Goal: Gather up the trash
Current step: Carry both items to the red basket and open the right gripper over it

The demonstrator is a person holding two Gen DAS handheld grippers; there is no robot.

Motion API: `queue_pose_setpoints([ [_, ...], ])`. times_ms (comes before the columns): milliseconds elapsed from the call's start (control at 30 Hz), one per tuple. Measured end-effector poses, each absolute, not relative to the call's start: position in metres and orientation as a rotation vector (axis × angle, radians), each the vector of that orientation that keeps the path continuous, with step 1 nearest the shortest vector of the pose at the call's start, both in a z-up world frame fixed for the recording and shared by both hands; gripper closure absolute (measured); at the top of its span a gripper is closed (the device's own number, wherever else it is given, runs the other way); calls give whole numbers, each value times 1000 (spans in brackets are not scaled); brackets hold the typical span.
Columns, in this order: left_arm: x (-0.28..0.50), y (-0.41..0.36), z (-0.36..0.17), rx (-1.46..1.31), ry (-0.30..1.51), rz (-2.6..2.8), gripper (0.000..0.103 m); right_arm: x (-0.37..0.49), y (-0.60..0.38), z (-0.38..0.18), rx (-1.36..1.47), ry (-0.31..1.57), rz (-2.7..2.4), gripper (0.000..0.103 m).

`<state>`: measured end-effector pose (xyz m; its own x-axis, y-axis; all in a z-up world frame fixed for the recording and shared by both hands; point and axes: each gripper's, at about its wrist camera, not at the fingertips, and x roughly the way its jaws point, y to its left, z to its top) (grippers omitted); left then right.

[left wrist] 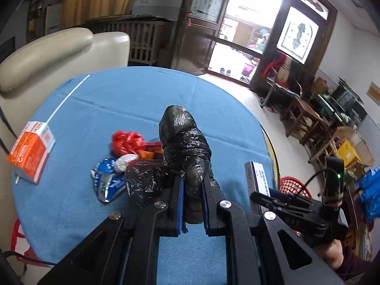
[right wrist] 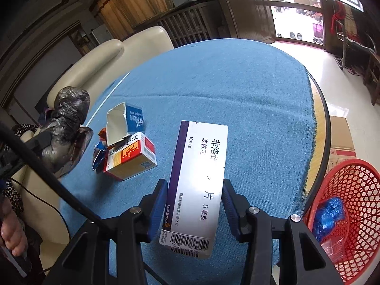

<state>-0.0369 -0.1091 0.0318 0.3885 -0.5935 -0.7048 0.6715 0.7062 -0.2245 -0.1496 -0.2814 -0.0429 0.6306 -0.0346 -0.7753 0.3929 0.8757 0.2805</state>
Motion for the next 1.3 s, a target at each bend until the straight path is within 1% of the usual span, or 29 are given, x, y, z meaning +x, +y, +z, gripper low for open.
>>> queue_pose_setpoints([
  [633, -72, -175, 5, 244, 941, -959, 89, -192, -322, -34, 513, 800, -357, 54],
  [1300, -125, -281, -3, 442, 963, -1191, 89, -289, -404, -47, 677, 754, -590, 54],
])
